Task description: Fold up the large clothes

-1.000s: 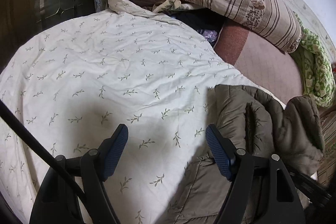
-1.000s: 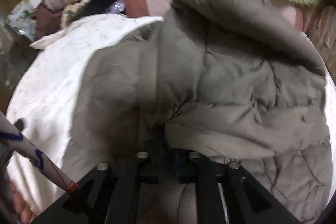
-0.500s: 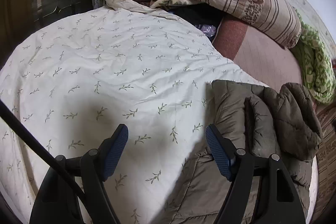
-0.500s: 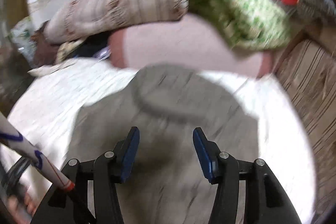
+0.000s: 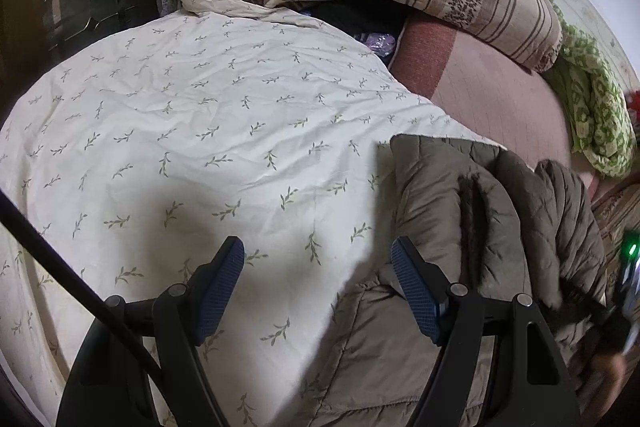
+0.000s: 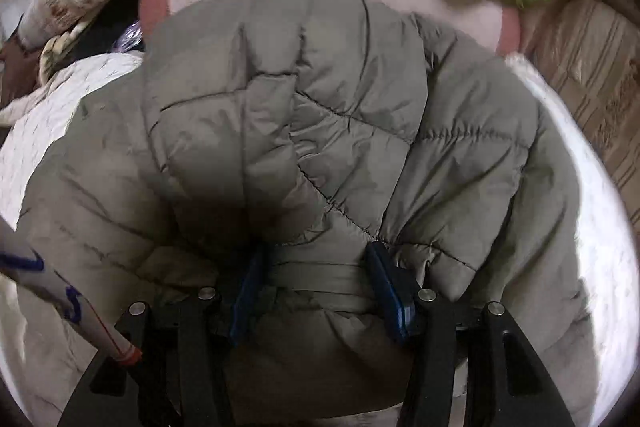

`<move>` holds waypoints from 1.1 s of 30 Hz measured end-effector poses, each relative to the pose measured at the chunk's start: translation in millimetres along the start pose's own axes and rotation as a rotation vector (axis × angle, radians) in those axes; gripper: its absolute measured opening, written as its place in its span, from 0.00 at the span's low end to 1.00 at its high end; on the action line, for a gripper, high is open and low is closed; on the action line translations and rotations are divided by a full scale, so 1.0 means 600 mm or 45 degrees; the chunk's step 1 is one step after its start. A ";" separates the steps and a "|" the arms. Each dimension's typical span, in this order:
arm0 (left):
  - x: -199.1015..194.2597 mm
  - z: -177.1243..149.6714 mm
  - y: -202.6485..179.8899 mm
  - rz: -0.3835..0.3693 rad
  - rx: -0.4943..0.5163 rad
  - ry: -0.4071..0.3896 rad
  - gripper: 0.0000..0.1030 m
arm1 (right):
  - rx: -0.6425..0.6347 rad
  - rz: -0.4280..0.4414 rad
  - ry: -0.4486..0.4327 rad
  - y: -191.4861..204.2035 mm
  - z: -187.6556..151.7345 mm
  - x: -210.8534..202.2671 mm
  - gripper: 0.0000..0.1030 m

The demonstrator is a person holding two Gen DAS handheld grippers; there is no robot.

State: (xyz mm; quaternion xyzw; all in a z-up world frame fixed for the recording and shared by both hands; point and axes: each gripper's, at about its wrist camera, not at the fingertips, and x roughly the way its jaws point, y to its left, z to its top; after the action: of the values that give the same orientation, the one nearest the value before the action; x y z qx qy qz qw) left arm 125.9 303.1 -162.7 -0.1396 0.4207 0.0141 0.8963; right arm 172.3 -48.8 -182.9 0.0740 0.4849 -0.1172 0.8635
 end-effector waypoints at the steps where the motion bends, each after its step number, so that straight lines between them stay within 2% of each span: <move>1: -0.001 -0.003 -0.001 0.001 0.004 0.003 0.73 | -0.002 -0.008 0.010 0.000 0.008 -0.007 0.55; 2: -0.003 -0.003 -0.001 0.001 0.004 0.003 0.73 | 0.003 -0.021 -0.002 0.000 0.019 -0.026 0.55; 4: -0.006 -0.002 0.000 0.001 -0.002 -0.009 0.73 | 0.005 -0.033 -0.143 0.008 0.033 -0.083 0.56; 7: -0.006 -0.001 -0.001 0.014 -0.001 -0.017 0.73 | -0.060 -0.006 -0.243 0.044 0.046 -0.130 0.56; 9: -0.002 -0.003 -0.002 0.014 0.005 -0.004 0.73 | -0.109 0.046 -0.216 0.080 0.050 -0.129 0.56; 11: 0.000 -0.004 -0.002 0.010 0.008 0.008 0.73 | -0.147 0.085 -0.123 0.118 0.045 -0.092 0.56; 14: 0.001 -0.003 -0.002 0.015 0.006 -0.001 0.73 | -0.173 0.047 0.052 0.149 0.028 -0.013 0.56; 16: 0.001 -0.002 -0.001 0.012 0.007 -0.003 0.73 | -0.179 0.023 0.035 0.153 0.019 -0.002 0.56; 18: 0.001 -0.002 -0.001 -0.002 0.007 -0.001 0.73 | -0.147 0.085 0.005 0.137 0.026 -0.033 0.57; 20: 0.000 -0.001 -0.003 -0.012 0.011 0.002 0.73 | -0.101 0.125 -0.081 0.105 0.025 -0.081 0.57; 23: 0.002 -0.003 -0.009 -0.021 0.025 0.011 0.73 | -0.058 0.016 -0.231 0.045 0.011 -0.132 0.65; 24: 0.003 -0.005 -0.011 -0.021 0.032 0.017 0.73 | -0.048 -0.024 -0.238 0.033 0.011 -0.131 0.66; 26: 0.005 -0.008 -0.015 -0.013 0.045 0.025 0.73 | -0.020 -0.104 -0.149 0.005 0.003 -0.091 0.66; 29: 0.006 -0.010 -0.016 0.000 0.059 0.027 0.73 | 0.041 -0.066 0.028 -0.030 -0.009 -0.021 0.67; 31: 0.004 -0.011 -0.016 0.008 0.066 0.027 0.73 | 0.073 -0.028 0.015 -0.040 -0.006 -0.029 0.67; 33: -0.003 -0.012 -0.015 0.001 0.074 0.028 0.73 | 0.087 0.060 -0.007 -0.056 -0.006 -0.073 0.67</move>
State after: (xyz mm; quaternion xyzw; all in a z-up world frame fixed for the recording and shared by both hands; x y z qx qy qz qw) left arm 120.4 292.6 -163.5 -0.1134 0.4307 0.0005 0.8954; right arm 138.1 -74.7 -147.6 0.1147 0.4763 -0.1137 0.8643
